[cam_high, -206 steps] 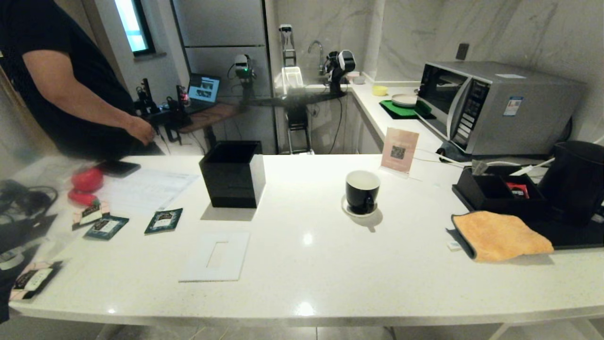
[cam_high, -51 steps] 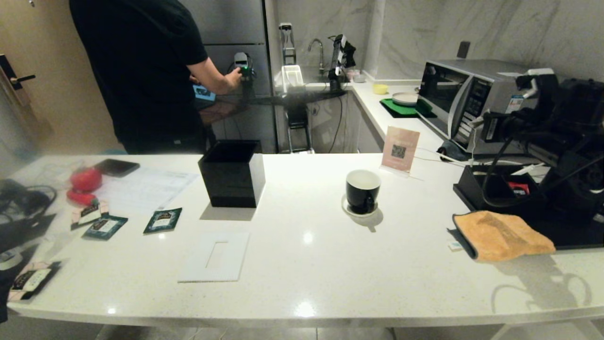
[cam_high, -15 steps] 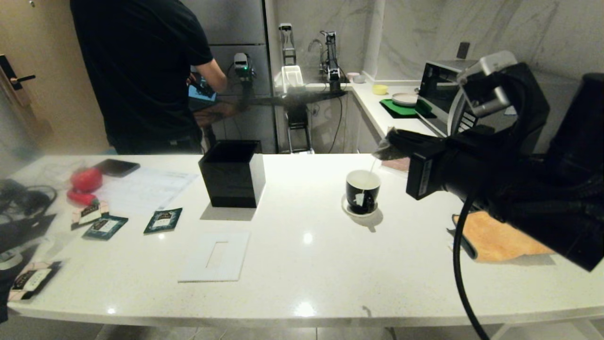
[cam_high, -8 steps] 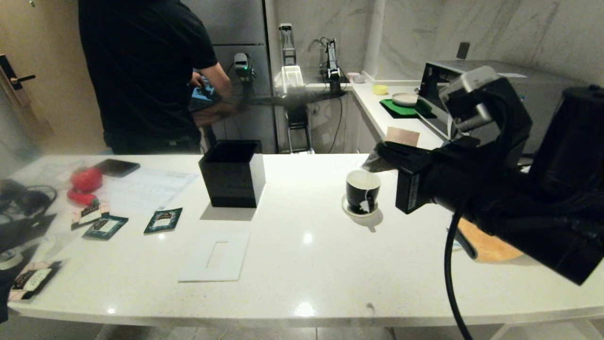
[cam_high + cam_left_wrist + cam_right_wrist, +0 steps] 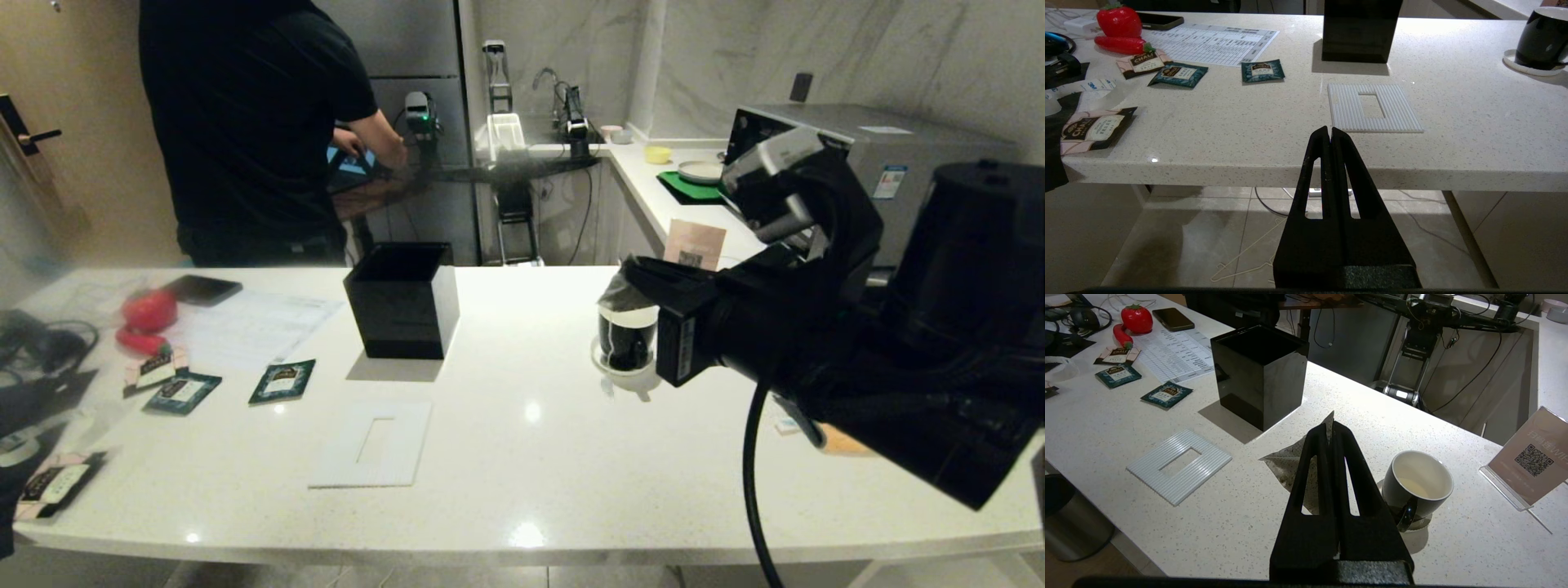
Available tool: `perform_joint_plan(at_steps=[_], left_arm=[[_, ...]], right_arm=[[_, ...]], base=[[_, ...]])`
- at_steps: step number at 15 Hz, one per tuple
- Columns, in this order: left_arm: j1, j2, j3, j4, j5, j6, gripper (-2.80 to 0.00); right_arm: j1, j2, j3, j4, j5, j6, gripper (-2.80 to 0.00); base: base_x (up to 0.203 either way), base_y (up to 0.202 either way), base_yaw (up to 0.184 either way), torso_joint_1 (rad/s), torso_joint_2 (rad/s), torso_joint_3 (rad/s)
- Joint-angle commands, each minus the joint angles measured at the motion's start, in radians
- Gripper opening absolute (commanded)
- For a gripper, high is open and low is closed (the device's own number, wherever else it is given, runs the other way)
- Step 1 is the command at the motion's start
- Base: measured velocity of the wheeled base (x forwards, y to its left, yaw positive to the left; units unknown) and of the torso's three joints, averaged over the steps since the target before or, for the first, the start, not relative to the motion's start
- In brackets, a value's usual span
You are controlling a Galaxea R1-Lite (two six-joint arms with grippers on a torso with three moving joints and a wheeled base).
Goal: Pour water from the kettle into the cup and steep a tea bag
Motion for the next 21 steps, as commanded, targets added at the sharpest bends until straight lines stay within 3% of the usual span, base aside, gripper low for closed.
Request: perform_joint_plan(at_steps=[1, 4, 6, 9, 15, 17, 21], left_arm=[[0.000, 0.002, 0.000, 0.003, 0.000, 0.002, -2.80], [0.000, 0.001, 0.000, 0.007, 0.000, 0.012, -2.80], [0.000, 0.000, -0.005, 0.009, -0.015, 0.069, -2.80], [0.000, 0.026, -0.065, 0.064, -0.026, 0.066, -2.80], [-0.036, 0.318, -0.274, 0.098, -0.050, -0.043, -2.80], [-0.081, 0.428, -0.352, 0.098, -0.092, -0.083, -2.80], [-0.119, 0.639, -0.498, 0.090, -0.228, -0.101, -2.80]], right_arm=[[0.003, 0.002, 0.001, -0.004, -0.002, -0.001, -2.80], [0.004, 0.001, -0.004, -0.004, -0.002, -0.001, -2.80], [0.004, 0.002, -0.007, -0.004, -0.002, -0.002, -2.80], [0.004, 0.001, -0.008, -0.004, -0.002, -0.001, -2.80], [0.003, 0.016, -0.044, -0.003, 0.001, 0.003, -2.80], [0.002, 0.023, -0.075, 0.003, 0.005, 0.004, -2.80], [0.002, 0.068, -0.162, 0.013, 0.007, 0.005, -2.80]], base=[[0.000, 0.000, 0.000, 0.000, 0.00, 0.000], [0.000, 0.000, 0.000, 0.000, 0.00, 0.000], [0.000, 0.000, 0.000, 0.000, 0.00, 0.000], [0.000, 0.000, 0.000, 0.000, 0.00, 0.000], [0.000, 0.000, 0.000, 0.000, 0.00, 0.000], [0.000, 0.000, 0.000, 0.000, 0.00, 0.000], [0.000, 0.000, 0.000, 0.000, 0.00, 0.000]])
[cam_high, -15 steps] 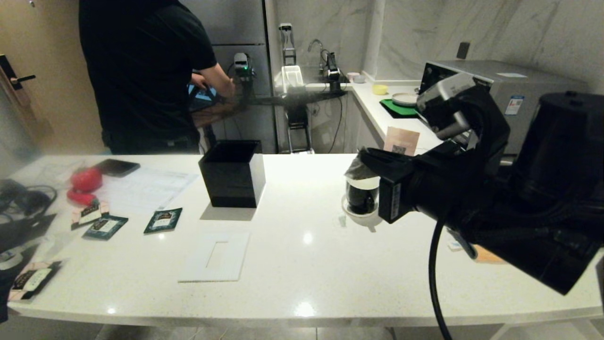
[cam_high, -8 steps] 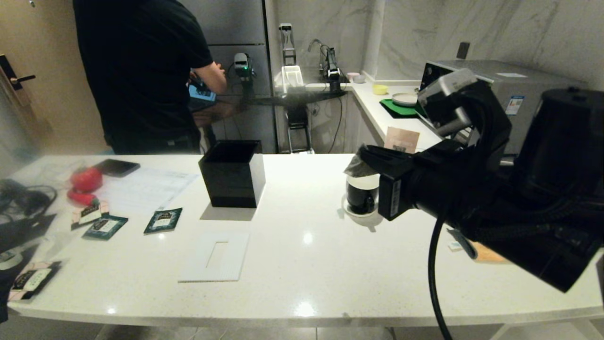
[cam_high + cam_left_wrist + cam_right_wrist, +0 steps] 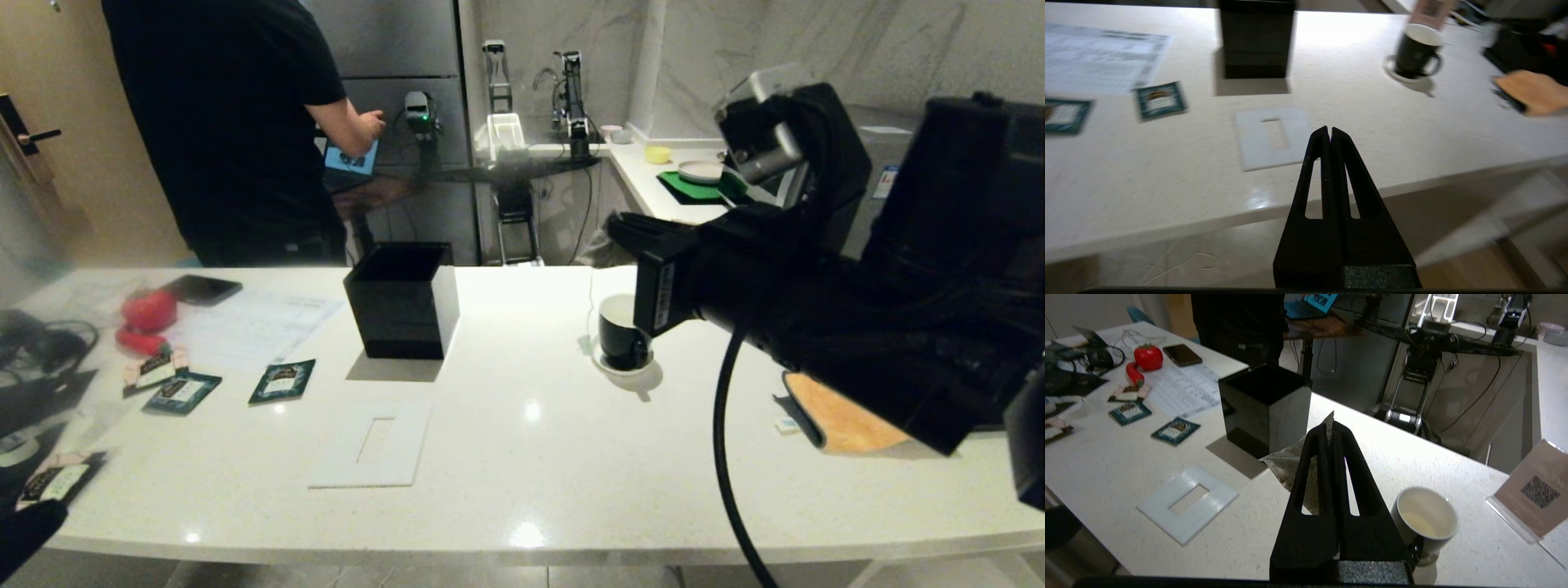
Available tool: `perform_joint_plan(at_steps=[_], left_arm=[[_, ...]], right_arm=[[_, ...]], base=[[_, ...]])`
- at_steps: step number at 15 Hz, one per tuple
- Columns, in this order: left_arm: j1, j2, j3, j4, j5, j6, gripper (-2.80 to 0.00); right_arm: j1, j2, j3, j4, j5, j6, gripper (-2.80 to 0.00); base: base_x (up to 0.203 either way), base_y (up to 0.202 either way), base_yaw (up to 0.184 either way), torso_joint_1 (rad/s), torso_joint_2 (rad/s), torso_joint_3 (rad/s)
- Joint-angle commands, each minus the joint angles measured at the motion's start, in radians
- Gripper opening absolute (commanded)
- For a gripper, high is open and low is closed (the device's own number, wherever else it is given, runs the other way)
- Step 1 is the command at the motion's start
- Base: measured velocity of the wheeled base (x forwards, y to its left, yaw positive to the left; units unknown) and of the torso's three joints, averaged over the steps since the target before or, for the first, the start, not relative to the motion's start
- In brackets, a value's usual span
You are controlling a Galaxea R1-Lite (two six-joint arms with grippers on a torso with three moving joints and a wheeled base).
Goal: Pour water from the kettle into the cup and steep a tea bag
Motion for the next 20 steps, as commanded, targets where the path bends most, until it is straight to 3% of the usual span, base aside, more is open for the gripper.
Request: perform_joint_plan(at_steps=[1, 3, 6, 13, 18, 19, 20], left_arm=[[-0.012, 0.176, -0.072, -0.003, -0.073, -0.003, -2.80], [-0.025, 0.251, -0.097, -0.034, -0.127, -0.002, -2.80], [-0.048, 0.408, -0.098, -0.177, -0.164, -0.002, -2.80], [-0.219, 0.828, -0.094, -0.632, -0.177, 0.001, -2.80], [-0.260, 1.029, -0.041, -0.895, -0.178, 0.001, -2.80], [-0.269, 1.050, -0.040, -0.918, -0.178, 0.001, 0.00], [-0.277, 1.067, -0.040, -0.923, -0.179, 0.002, 0.00]], right_arm=[[0.000, 0.031, -0.041, -0.001, -0.001, -0.001, -2.80], [-0.001, 0.040, -0.070, 0.004, -0.001, -0.001, -2.80], [-0.007, 0.066, -0.135, 0.024, -0.002, -0.001, -2.80], [-0.007, 0.105, -0.191, 0.047, -0.013, -0.003, -2.80], [-0.014, 0.105, -0.191, 0.048, -0.013, -0.002, -2.80], [-0.017, 0.105, -0.190, 0.048, -0.013, -0.002, -2.80], [-0.025, 0.105, -0.190, 0.046, -0.012, -0.002, -2.80]], base=[[0.000, 0.000, 0.000, 0.000, 0.00, 0.000], [0.000, 0.000, 0.000, 0.000, 0.00, 0.000], [0.000, 0.000, 0.000, 0.000, 0.00, 0.000], [0.000, 0.000, 0.000, 0.000, 0.00, 0.000], [0.000, 0.000, 0.000, 0.000, 0.00, 0.000], [0.000, 0.000, 0.000, 0.000, 0.00, 0.000], [0.000, 0.000, 0.000, 0.000, 0.00, 0.000]])
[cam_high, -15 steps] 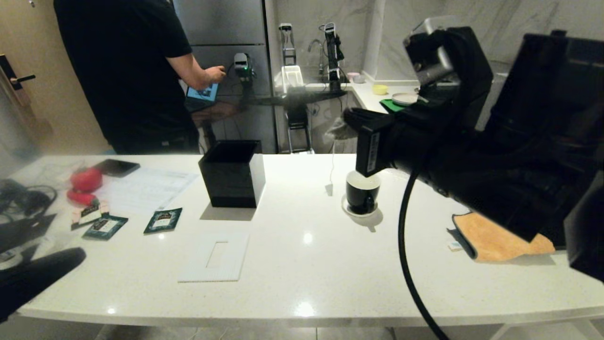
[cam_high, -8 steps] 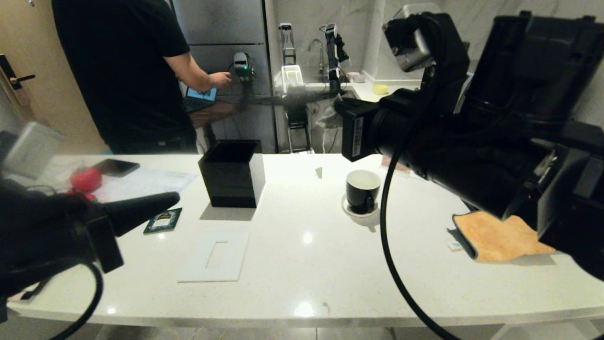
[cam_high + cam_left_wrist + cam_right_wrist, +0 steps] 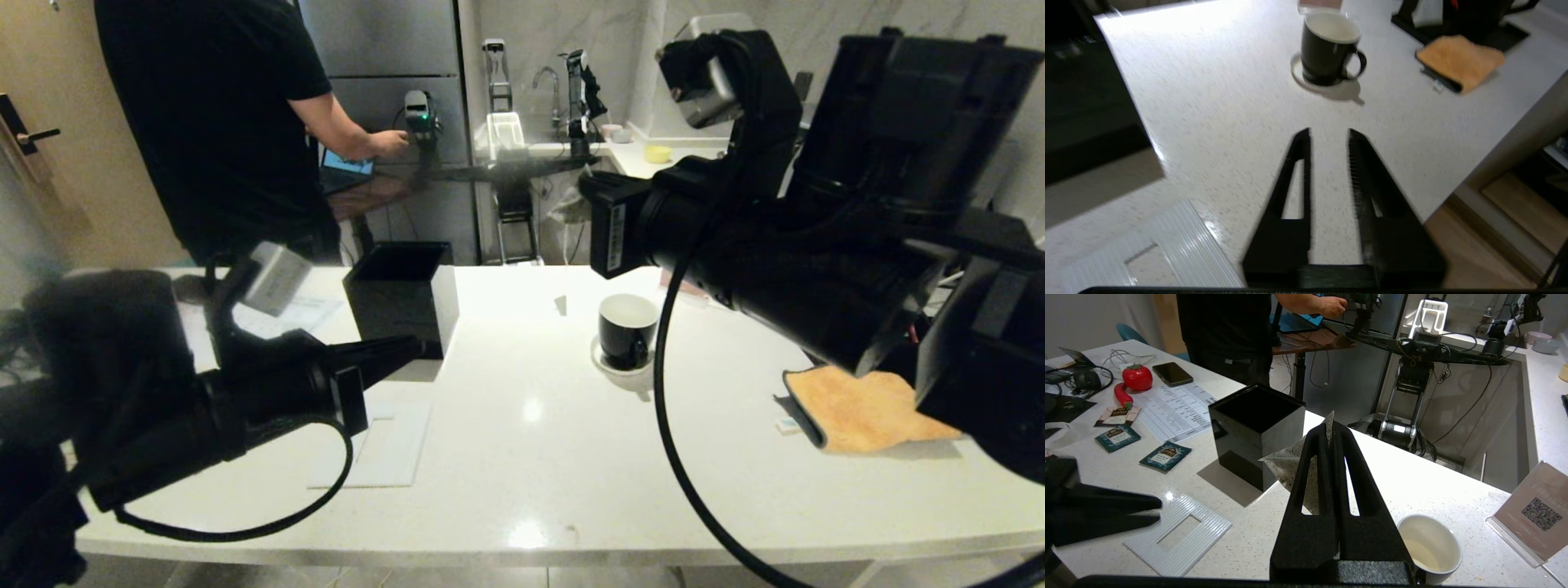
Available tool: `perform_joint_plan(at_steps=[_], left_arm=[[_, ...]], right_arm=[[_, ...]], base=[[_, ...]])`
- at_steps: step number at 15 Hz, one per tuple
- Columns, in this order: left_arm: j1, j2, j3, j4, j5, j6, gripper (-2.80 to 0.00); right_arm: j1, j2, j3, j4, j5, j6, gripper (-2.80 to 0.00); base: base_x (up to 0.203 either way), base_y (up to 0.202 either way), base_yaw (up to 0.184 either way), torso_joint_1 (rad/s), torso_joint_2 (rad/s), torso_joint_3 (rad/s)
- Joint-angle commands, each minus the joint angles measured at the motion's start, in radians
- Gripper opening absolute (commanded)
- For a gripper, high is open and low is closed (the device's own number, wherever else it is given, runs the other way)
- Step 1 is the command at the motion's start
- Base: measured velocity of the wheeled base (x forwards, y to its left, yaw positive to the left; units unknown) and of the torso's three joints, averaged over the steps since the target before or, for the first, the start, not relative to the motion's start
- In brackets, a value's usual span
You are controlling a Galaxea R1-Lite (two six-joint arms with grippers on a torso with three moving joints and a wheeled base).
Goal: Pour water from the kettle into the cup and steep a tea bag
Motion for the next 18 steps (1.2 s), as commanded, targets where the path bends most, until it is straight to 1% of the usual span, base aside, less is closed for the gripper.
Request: perform_joint_plan(at_steps=[1, 6, 9, 11, 13, 16, 18], left_arm=[[-0.024, 0.086, 0.002, -0.016, -0.002, 0.000, 0.00], [-0.109, 0.171, -0.007, -0.160, -0.002, 0.000, 0.00], [-0.165, 0.203, -0.013, -0.209, -0.002, 0.004, 0.00], [-0.190, 0.235, -0.033, -0.261, 0.000, 0.005, 0.00], [-0.197, 0.265, -0.073, -0.284, 0.003, 0.005, 0.00], [-0.198, 0.312, -0.151, -0.288, 0.007, 0.008, 0.00], [-0.215, 0.339, -0.169, -0.289, 0.009, 0.030, 0.00]], right_arm=[[-0.013, 0.001, 0.004, -0.005, 0.000, -0.001, -2.80], [-0.034, -0.003, 0.011, -0.005, 0.000, -0.001, -2.80], [-0.036, -0.007, 0.011, -0.006, -0.003, -0.001, -2.80], [-0.036, -0.008, 0.009, -0.005, -0.020, -0.001, -2.80], [-0.036, -0.016, 0.015, -0.005, -0.020, -0.001, -2.80], [-0.036, -0.019, 0.015, -0.005, -0.020, -0.001, -2.80], [-0.036, -0.025, 0.020, -0.005, -0.020, -0.001, -2.80]], base=[[0.000, 0.000, 0.000, 0.000, 0.00, 0.000], [0.000, 0.000, 0.000, 0.000, 0.00, 0.000], [0.000, 0.000, 0.000, 0.000, 0.00, 0.000], [0.000, 0.000, 0.000, 0.000, 0.00, 0.000], [0.000, 0.000, 0.000, 0.000, 0.00, 0.000], [0.000, 0.000, 0.000, 0.000, 0.00, 0.000], [0.000, 0.000, 0.000, 0.000, 0.00, 0.000]])
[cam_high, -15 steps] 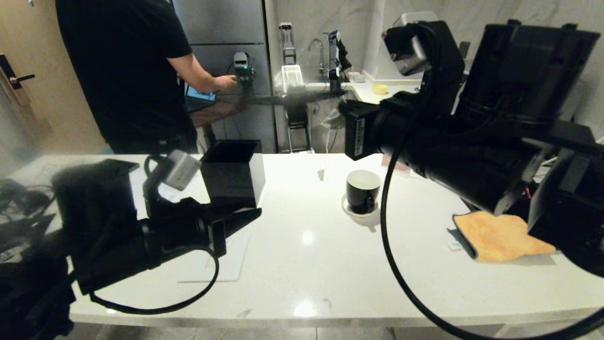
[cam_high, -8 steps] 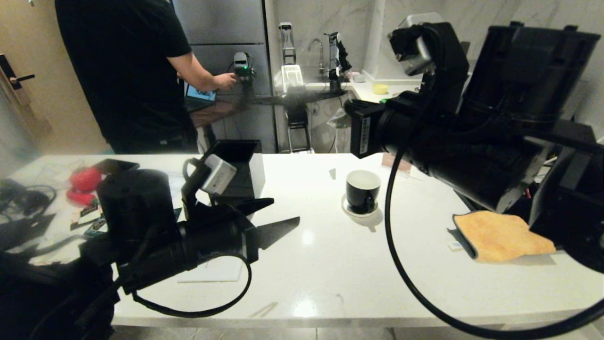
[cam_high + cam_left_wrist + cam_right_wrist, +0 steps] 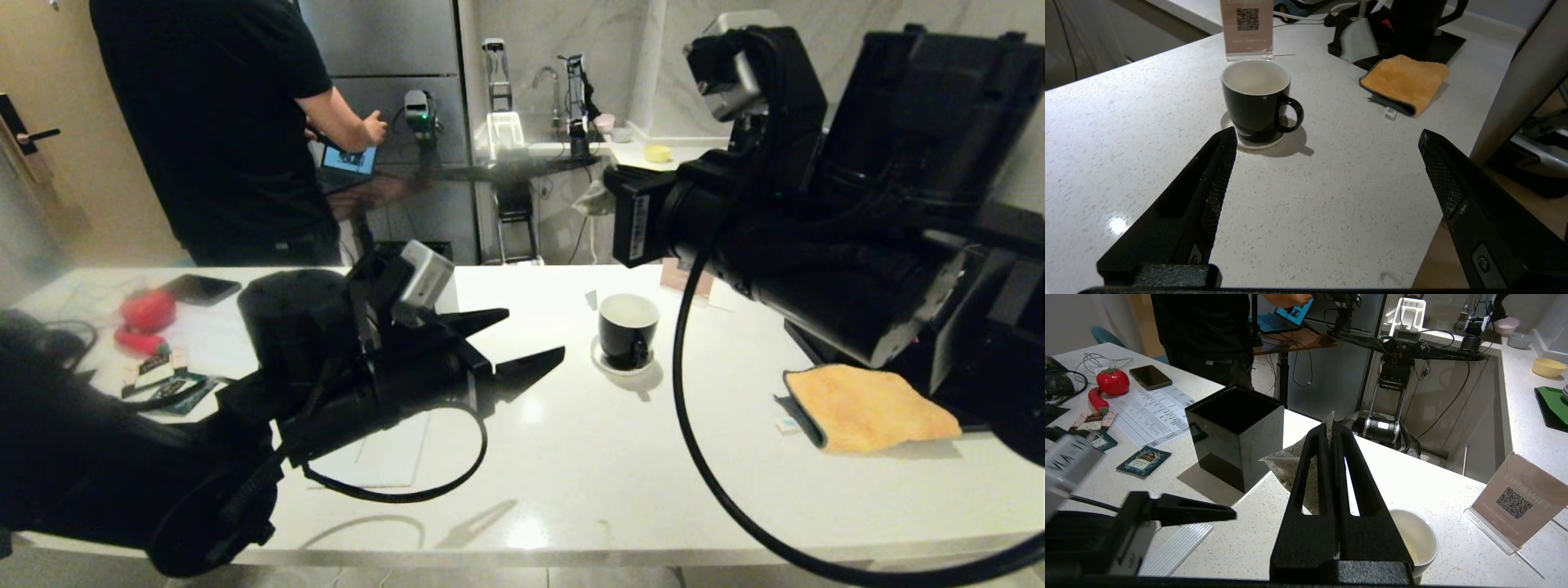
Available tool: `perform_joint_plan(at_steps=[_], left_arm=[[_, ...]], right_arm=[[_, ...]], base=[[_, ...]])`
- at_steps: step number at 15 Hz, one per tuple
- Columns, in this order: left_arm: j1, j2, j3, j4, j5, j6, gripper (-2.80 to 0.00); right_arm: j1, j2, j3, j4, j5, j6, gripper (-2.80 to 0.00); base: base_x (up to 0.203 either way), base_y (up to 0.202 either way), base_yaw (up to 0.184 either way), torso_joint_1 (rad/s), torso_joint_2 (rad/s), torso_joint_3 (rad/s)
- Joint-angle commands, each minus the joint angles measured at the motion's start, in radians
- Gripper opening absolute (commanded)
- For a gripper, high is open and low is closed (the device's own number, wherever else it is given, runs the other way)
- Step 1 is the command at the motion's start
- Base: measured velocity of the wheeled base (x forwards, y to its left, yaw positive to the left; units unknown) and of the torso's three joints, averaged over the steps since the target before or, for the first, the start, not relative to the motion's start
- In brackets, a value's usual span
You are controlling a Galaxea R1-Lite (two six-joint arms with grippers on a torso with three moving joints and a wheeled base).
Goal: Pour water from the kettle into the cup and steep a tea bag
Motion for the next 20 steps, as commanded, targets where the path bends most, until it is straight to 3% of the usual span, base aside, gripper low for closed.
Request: perform_joint_plan(at_steps=[1, 6, 20], left_arm=[[-0.021, 0.046, -0.022, -0.018, -0.003, 0.013, 0.00], [-0.056, 0.162, -0.098, -0.145, -0.004, 0.011, 0.00], [-0.073, 0.217, -0.186, -0.149, 0.000, 0.025, 0.00]], right_arm=[[0.000, -0.011, 0.011, -0.003, -0.003, -0.001, -2.80], [0.002, -0.048, 0.050, -0.005, -0.003, -0.002, -2.80], [0.002, -0.077, 0.102, -0.012, -0.003, -0.004, -2.80]], base=[[0.000, 0.000, 0.000, 0.000, 0.00, 0.000], [0.000, 0.000, 0.000, 0.000, 0.00, 0.000], [0.000, 0.000, 0.000, 0.000, 0.00, 0.000]])
